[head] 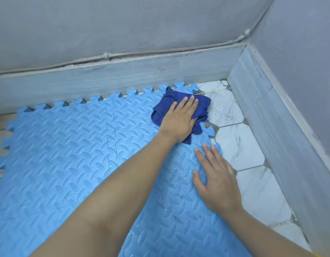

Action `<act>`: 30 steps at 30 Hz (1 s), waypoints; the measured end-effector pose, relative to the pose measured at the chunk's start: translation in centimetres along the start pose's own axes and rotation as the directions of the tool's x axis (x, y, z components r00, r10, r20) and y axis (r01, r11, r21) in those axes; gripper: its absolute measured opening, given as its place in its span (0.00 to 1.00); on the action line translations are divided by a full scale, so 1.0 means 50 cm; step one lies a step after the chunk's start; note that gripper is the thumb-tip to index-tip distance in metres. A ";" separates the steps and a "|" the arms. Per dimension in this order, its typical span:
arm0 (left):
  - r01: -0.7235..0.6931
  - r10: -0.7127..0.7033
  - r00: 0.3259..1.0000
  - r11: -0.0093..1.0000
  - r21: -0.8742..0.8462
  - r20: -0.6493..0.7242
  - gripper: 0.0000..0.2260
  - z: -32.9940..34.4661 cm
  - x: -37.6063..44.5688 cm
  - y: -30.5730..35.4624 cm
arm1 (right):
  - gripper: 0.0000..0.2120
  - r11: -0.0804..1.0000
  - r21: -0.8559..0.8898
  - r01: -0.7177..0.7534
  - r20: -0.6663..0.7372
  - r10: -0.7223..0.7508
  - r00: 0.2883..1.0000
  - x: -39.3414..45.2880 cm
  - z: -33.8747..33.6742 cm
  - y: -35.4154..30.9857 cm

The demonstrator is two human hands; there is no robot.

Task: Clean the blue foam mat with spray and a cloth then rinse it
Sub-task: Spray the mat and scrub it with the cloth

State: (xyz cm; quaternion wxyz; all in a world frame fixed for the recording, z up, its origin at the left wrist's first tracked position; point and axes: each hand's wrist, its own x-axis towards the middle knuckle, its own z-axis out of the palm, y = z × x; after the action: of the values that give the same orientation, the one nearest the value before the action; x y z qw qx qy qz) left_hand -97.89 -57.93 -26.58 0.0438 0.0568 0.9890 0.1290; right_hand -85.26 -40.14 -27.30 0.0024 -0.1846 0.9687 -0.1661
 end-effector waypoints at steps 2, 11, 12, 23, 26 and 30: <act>-0.079 0.078 0.996 0.997 0.014 0.052 0.24 -0.015 0.006 -0.029 | 0.27 1.000 -0.001 -0.004 0.005 0.004 1.000 0.002 -0.002 0.000; 0.398 -0.405 0.900 0.914 -0.076 -0.162 0.23 -0.046 -0.202 -0.309 | 0.27 1.000 -0.003 -0.011 -0.007 0.011 1.000 -0.005 -0.001 0.002; 0.383 -0.391 0.909 0.920 -0.084 -0.143 0.23 -0.045 -0.233 -0.292 | 0.27 1.000 -0.002 -0.010 -0.007 0.010 1.000 -0.004 0.001 0.002; -0.015 0.012 1.000 0.994 0.105 0.028 0.26 0.049 -0.582 -0.031 | 0.29 1.000 0.014 -0.001 0.000 0.001 1.000 -0.004 -0.003 0.001; 0.235 -0.233 0.971 0.971 0.046 -0.045 0.27 0.035 -0.501 -0.054 | 0.32 0.999 0.031 -0.015 -0.004 0.015 1.000 -0.005 -0.012 -0.006; 0.324 -0.324 0.945 0.946 -0.007 -0.049 0.28 0.019 -0.447 -0.079 | 0.30 0.999 -0.032 -0.037 -0.094 0.034 0.995 -0.063 -0.020 -0.020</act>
State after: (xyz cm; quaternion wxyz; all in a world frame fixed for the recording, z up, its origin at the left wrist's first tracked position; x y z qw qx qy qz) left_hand -76.08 -64.25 -26.91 0.0398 -0.1095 0.9858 0.1208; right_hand -82.04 -39.56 -26.22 -0.0433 -0.1595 0.9735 -0.1584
